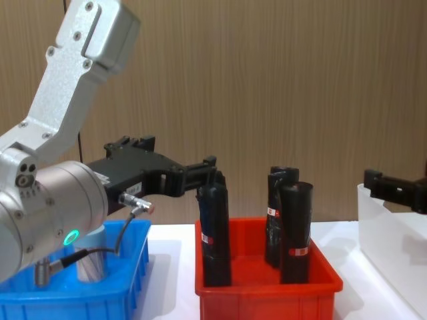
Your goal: Pick the cotton swabs from the blue box and place them into the white box.
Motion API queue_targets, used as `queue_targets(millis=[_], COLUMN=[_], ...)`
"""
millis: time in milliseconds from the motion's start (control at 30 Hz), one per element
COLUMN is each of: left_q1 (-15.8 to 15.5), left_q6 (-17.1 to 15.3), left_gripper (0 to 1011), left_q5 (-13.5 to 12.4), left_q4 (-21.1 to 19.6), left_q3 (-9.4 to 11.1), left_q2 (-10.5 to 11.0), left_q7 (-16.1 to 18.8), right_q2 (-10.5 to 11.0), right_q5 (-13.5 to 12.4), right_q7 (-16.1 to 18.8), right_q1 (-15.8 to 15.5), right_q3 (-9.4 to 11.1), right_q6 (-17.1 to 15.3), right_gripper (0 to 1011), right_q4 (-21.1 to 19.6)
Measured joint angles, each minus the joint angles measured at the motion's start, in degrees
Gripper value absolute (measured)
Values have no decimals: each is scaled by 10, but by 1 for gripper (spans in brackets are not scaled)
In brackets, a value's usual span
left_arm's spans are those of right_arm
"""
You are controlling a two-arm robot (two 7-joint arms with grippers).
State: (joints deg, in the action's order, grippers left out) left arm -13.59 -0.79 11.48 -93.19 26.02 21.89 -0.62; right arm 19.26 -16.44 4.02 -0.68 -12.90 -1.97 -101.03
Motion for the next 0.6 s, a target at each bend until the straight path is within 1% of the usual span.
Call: queue_targets(millis=[100, 433, 600], left_q1=[0, 0, 0], left_q6=[0, 0, 0], left_gripper=[1004, 1004, 1004], left_q5=[0, 0, 0], left_q4=[0, 0, 0], left_q3=[0, 0, 0], left_q2=[0, 0, 0], left_q7=[0, 0, 0], right_q2=[-1, -10, -16], right_q5=[1, 14, 22], right_q7=[4, 33, 57], right_q1=[4, 36, 60], right_q3=[0, 1, 2], right_q6=[-1, -12, -16], right_gripper=[1001, 1001, 1002], right_q4=[6, 51, 83])
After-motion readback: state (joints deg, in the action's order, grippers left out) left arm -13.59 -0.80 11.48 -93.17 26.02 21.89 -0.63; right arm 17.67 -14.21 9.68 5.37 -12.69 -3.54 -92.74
